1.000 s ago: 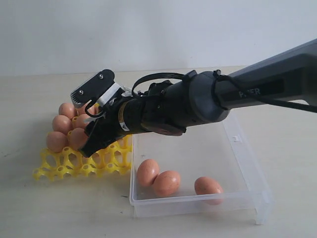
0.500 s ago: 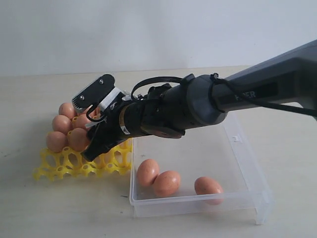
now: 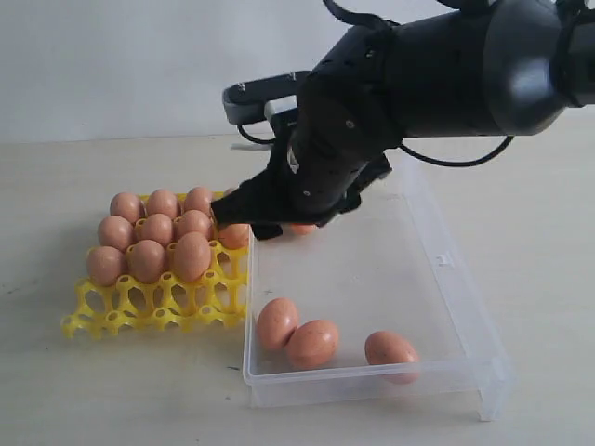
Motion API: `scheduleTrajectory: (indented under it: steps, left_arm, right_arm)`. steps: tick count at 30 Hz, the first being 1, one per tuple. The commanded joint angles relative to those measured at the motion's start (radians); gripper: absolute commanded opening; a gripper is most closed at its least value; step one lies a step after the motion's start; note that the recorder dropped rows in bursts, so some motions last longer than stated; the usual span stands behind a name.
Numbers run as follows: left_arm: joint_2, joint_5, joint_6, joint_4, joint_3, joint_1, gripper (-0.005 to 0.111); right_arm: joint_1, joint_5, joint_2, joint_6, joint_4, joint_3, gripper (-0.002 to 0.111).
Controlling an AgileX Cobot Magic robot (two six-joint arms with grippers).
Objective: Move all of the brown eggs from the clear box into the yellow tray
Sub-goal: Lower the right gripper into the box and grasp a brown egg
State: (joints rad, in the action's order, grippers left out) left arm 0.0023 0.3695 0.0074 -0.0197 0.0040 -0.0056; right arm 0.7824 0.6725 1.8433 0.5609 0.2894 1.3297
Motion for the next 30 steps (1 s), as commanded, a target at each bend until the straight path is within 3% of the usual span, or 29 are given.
scheduleTrajectory:
  steps: [1,7,23,25,30]
  left_arm:
    - [-0.002,-0.009,0.000,0.004,-0.004,-0.005,0.000]
    - [-0.002,-0.009,0.000,0.004,-0.004,-0.005,0.000]
    - [-0.002,-0.009,0.000,0.004,-0.004,-0.005,0.000]
    - [-0.002,-0.009,0.000,0.004,-0.004,-0.005,0.000]
    - [-0.002,-0.009,0.000,0.004,-0.004,-0.005,0.000]
  right_arm:
    - [-0.034,0.084,0.032,-0.110,-0.289,0.004,0.059]
    - [-0.090,0.088,0.110,-0.053,-0.389,0.004,0.059]
    - [-0.092,0.004,0.229,-0.064,-0.474,0.004,0.057]
    - [-0.092,0.008,0.242,-0.066,-0.474,0.004,0.047]
    - [-0.092,0.012,0.239,-0.066,-0.416,0.004,0.001]
